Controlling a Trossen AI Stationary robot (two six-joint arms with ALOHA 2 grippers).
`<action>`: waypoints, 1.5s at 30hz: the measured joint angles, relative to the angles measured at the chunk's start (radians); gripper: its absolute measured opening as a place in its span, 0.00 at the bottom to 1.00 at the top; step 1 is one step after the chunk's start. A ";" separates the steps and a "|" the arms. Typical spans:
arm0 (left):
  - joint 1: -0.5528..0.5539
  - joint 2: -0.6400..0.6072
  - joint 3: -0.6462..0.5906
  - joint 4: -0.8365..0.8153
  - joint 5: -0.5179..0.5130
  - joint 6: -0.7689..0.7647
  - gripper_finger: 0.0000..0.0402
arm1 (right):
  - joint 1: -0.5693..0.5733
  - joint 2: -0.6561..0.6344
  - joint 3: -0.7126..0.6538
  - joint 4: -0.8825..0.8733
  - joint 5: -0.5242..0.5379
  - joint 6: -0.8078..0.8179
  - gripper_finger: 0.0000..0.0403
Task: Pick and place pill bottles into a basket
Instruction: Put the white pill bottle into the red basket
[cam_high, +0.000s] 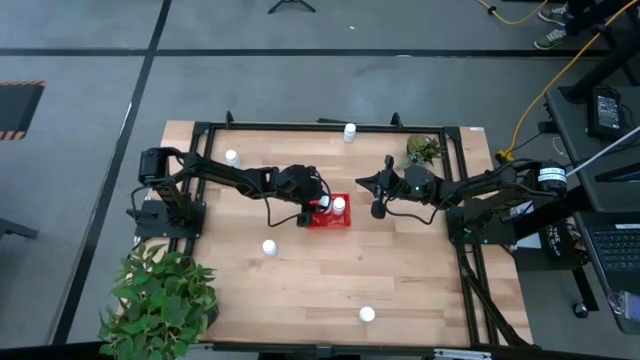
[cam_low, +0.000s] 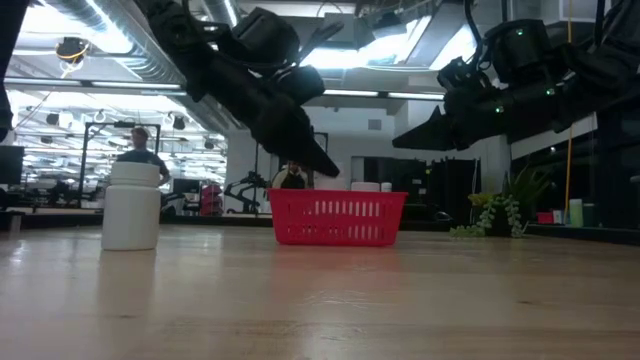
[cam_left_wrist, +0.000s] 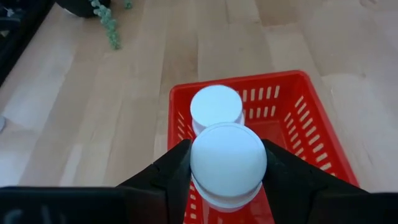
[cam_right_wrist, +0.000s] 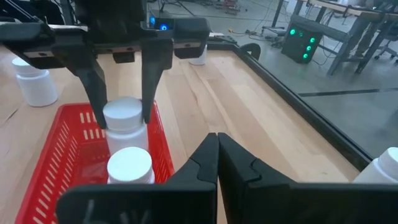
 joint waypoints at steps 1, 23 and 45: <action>0.000 0.001 0.000 0.000 -0.005 0.000 0.40 | 0.000 0.000 0.000 0.000 0.000 0.000 0.01; -0.020 0.047 0.000 0.013 -0.044 0.015 0.40 | 0.000 0.000 0.000 0.000 0.000 0.000 0.01; -0.018 0.057 0.001 0.040 -0.076 0.035 0.41 | 0.000 0.000 0.000 0.000 -0.001 0.001 0.01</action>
